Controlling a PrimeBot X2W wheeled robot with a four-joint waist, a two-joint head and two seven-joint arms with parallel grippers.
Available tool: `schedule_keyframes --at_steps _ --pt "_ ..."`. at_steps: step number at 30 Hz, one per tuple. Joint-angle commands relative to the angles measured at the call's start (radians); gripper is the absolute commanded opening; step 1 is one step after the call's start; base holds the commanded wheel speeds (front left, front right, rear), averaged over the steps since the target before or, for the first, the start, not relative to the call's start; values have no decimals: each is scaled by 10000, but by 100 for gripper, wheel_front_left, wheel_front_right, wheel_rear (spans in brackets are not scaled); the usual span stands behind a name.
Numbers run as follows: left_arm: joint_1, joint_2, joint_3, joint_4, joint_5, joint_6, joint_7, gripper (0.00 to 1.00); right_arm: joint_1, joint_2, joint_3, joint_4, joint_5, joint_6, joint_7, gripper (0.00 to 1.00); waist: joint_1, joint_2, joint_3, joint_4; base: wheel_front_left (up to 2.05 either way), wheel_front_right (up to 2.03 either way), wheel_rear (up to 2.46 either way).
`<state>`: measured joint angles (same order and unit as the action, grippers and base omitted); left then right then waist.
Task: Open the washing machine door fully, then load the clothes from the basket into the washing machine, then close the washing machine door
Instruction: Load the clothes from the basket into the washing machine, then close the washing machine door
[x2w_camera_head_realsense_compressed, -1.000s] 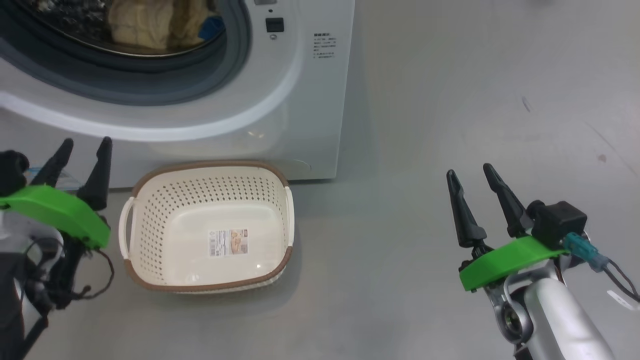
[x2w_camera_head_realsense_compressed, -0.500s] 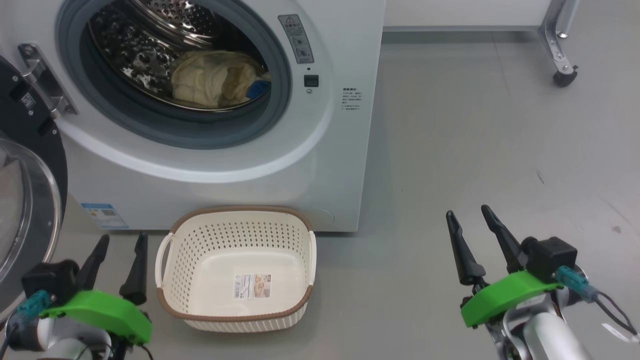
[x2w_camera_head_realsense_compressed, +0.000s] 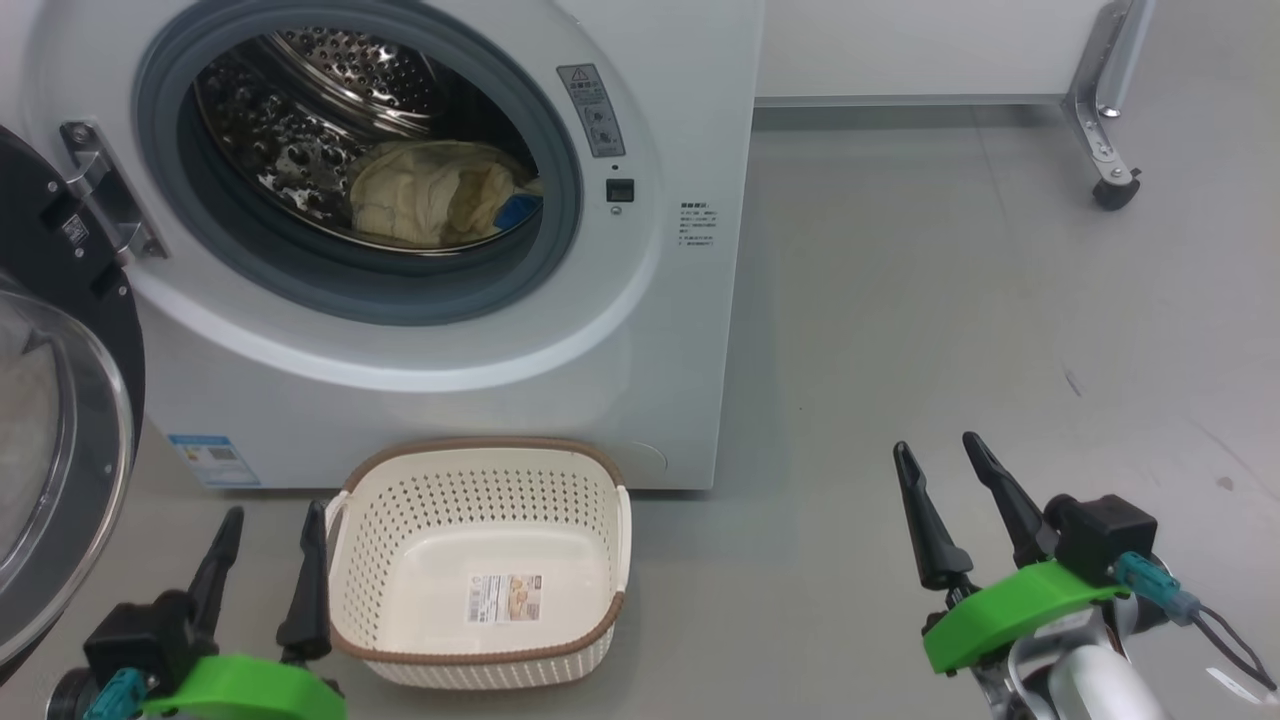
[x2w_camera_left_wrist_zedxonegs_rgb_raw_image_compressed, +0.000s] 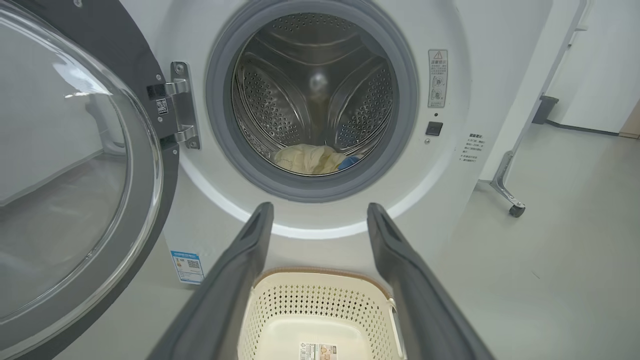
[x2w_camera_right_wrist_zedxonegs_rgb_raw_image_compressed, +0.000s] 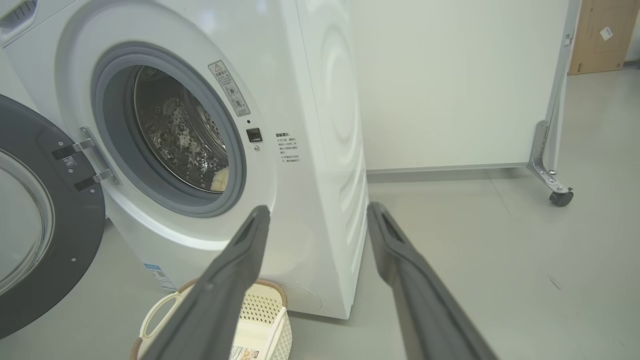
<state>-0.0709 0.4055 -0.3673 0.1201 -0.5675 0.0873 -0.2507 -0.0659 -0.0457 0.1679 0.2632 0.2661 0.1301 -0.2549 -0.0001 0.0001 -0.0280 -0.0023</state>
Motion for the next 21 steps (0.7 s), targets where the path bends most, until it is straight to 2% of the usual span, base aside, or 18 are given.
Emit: schedule_keyframes --at_steps 1,12,21 --pt "-261 3 789 -395 195 -66 -110 100 -277 -45 174 -381 58 6 -69 100 1 -1 -12 -27 0 0 0" --pt "243 -865 1653 -397 1778 -681 -110 100 -293 -45 103 -416 131 6 -69 100 1 -1 -33 -165 0 0 0" --pt "312 -1465 2220 -195 2253 -1128 -110 100 -345 -45 107 -377 138 6 -69 100 1 -1 -97 -234 0 0 0"
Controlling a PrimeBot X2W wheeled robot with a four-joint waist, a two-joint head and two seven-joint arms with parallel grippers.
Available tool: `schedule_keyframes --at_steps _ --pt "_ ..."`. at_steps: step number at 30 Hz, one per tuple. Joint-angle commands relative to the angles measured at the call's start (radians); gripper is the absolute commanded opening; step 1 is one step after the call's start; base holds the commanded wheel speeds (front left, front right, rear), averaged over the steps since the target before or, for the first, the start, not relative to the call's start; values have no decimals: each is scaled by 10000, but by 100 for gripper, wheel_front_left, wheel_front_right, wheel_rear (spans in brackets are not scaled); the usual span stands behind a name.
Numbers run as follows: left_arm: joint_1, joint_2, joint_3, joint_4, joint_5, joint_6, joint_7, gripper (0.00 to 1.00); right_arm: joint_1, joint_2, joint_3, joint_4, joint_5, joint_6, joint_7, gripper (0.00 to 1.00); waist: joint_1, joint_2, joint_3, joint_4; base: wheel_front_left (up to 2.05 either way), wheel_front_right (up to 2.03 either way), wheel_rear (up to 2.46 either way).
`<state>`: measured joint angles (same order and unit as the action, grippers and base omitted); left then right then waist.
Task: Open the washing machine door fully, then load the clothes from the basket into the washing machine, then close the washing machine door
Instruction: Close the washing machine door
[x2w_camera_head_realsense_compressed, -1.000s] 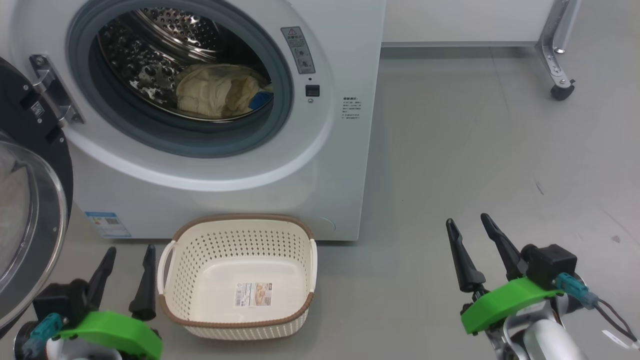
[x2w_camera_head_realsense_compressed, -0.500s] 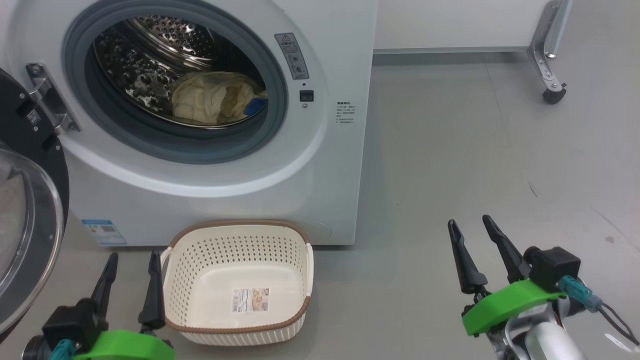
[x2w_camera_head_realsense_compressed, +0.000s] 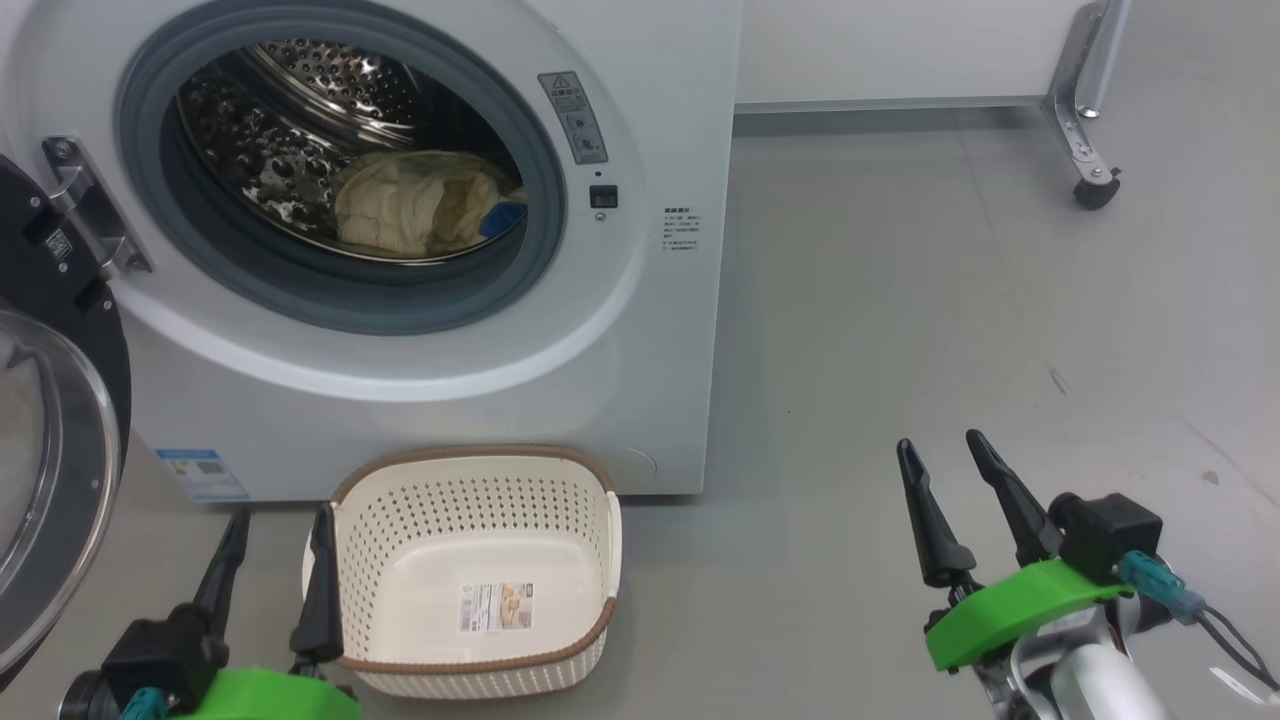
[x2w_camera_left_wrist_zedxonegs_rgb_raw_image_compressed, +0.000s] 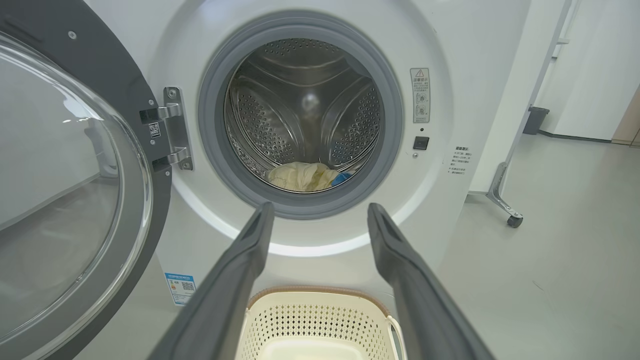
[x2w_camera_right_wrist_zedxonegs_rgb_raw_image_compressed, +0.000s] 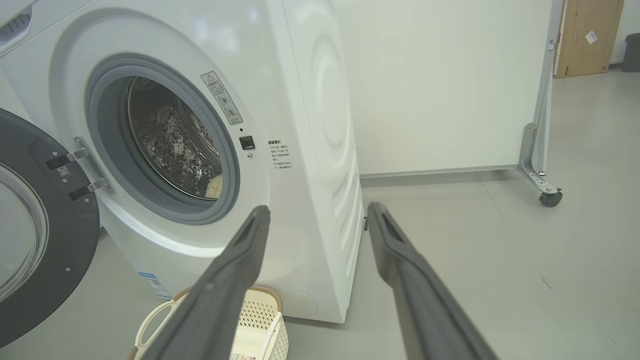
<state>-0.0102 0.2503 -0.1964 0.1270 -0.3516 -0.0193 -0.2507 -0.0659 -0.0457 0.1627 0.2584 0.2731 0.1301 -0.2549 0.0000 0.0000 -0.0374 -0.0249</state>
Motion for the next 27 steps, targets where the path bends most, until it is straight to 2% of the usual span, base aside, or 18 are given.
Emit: schedule_keyframes --at_steps 1,14,27 --pt "-286 33 577 -255 131 -111 -110 100 -351 -45 158 -330 68 6 -69 100 0 0 1 -17 0 0 0" --pt "-269 -373 1070 -157 455 -614 -110 100 -381 -45 96 -376 89 6 -69 100 0 0 167 -102 0 0 0" --pt "-288 -618 1292 215 616 -820 -110 100 -407 -45 127 -310 43 6 -69 100 0 0 87 -105 0 0 0"
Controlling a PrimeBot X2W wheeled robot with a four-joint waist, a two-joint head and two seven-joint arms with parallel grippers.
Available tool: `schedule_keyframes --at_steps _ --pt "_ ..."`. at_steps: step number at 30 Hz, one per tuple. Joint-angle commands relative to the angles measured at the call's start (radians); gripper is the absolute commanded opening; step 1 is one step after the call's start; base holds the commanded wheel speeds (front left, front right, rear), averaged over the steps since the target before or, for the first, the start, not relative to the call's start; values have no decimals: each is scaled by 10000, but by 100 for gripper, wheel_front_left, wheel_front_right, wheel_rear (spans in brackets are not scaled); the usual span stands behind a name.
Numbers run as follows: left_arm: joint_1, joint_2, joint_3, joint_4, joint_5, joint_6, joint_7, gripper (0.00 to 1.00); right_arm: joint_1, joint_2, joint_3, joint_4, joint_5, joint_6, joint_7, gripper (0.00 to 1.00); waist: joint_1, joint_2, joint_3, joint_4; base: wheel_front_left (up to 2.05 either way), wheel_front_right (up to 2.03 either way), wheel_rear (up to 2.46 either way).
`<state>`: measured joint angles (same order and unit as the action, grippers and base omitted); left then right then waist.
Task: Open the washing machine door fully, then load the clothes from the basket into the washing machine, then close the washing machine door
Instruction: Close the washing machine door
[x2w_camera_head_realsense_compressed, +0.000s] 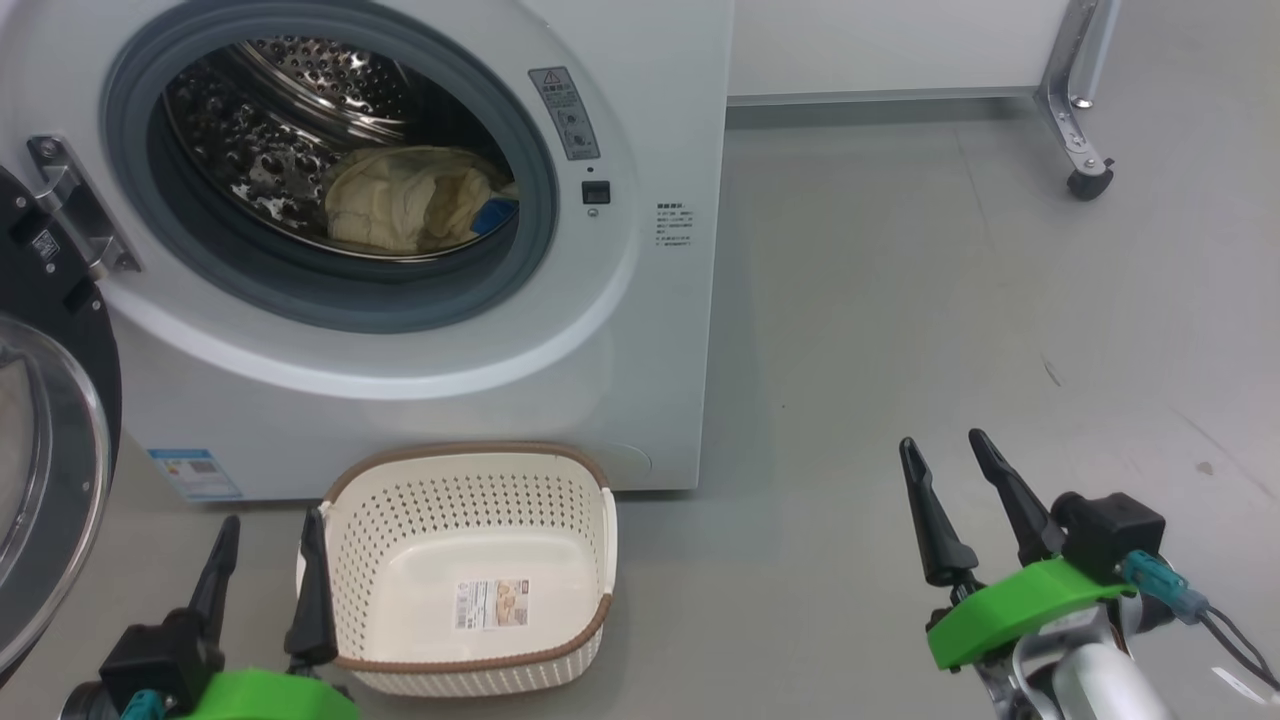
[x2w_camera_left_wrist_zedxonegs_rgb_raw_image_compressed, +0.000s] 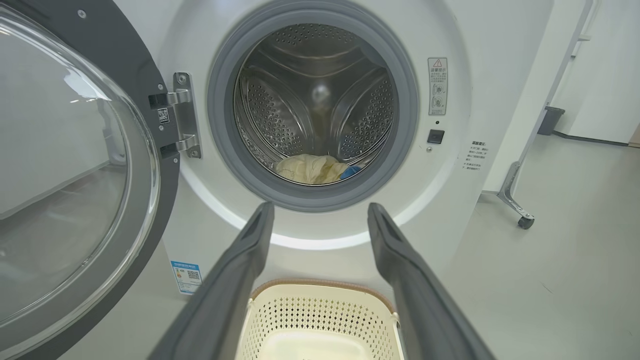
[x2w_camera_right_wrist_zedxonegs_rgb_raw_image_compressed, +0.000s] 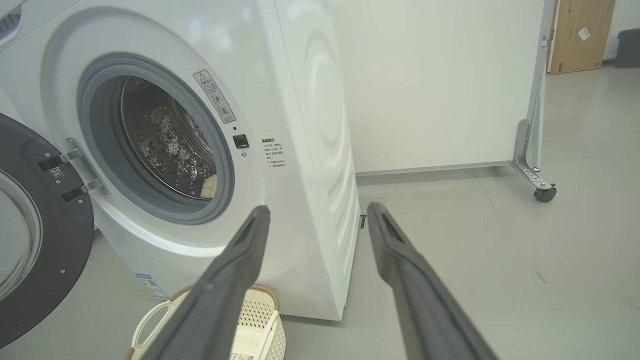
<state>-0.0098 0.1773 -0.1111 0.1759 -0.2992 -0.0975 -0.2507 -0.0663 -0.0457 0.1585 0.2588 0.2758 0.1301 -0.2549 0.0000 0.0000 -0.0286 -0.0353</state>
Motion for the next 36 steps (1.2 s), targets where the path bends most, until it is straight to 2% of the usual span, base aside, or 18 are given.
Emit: schedule_keyframes --at_steps 1,11,27,36 --pt "-301 114 417 -261 93 -62 -110 100 -411 -45 174 -308 15 6 -69 100 0 0 -6 -3 0 0 0" --pt "-306 77 433 -57 -157 -180 -111 100 -427 -45 215 -205 -37 6 -69 100 0 0 -56 -27 -43 45 -3" --pt "-287 59 593 -280 46 -204 -111 100 -401 -45 99 -131 3 6 -69 100 0 0 -55 43 -188 188 0" --pt "-215 14 666 -358 200 -242 -111 100 -429 -45 142 -95 13 6 -69 100 0 0 -60 44 -100 100 0"
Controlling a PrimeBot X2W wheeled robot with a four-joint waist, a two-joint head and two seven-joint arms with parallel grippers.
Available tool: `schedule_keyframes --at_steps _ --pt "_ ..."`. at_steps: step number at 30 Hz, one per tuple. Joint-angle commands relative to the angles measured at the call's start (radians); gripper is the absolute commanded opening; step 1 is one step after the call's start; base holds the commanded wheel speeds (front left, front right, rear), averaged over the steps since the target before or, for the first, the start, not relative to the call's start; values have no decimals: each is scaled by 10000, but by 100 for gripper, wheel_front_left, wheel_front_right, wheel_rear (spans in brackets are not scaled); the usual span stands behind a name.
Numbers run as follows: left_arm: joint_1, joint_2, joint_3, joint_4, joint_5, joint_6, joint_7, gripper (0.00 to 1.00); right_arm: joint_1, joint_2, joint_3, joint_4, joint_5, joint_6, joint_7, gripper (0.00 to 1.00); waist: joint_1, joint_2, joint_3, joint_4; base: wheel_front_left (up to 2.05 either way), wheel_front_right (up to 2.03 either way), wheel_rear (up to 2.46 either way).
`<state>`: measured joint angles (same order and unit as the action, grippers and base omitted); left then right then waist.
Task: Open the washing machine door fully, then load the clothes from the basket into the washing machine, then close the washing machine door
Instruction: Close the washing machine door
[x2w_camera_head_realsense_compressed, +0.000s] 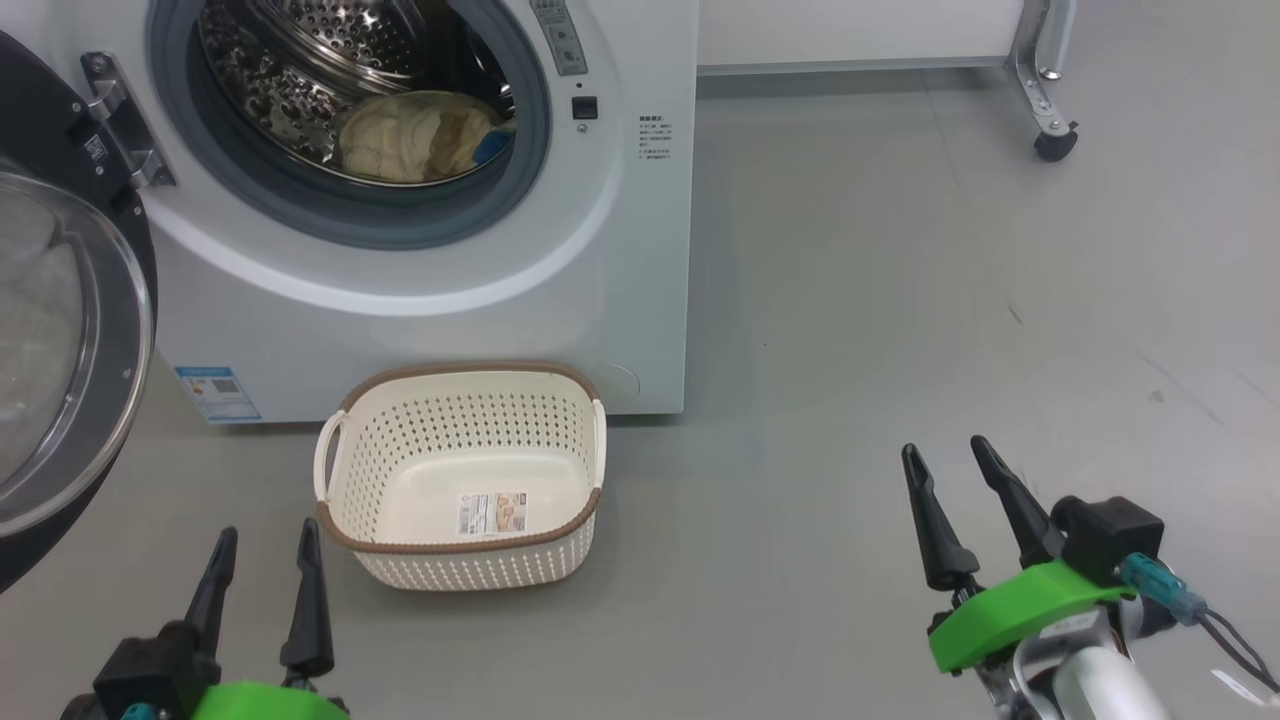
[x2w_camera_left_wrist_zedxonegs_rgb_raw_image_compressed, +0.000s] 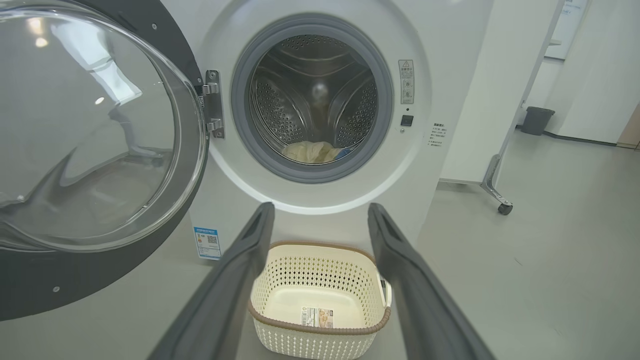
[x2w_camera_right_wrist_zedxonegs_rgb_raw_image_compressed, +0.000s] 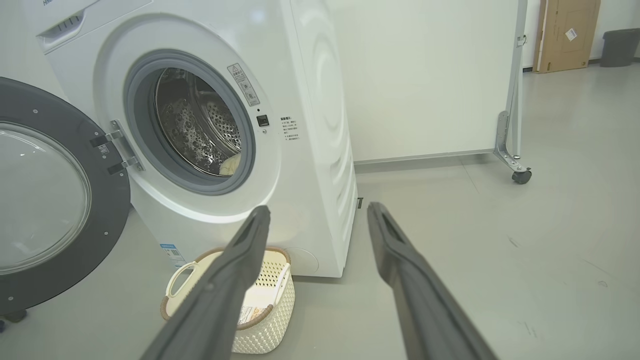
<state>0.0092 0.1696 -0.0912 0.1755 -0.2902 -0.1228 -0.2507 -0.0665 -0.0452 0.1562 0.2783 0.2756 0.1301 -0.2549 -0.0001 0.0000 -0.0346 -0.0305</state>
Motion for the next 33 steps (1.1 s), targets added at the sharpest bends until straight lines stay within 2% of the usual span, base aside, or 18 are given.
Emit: schedule_keyframes --at_steps 1,33 --pt "-400 86 477 -353 121 8 -111 100 -430 -50 170 -282 18 6 -69 100 1 0 -7 -10 -32 32 0" --pt "-381 -86 627 -260 301 -60 -111 100 -424 -50 173 -267 89 6 -69 100 1 0 -61 -101 -1 1 0"
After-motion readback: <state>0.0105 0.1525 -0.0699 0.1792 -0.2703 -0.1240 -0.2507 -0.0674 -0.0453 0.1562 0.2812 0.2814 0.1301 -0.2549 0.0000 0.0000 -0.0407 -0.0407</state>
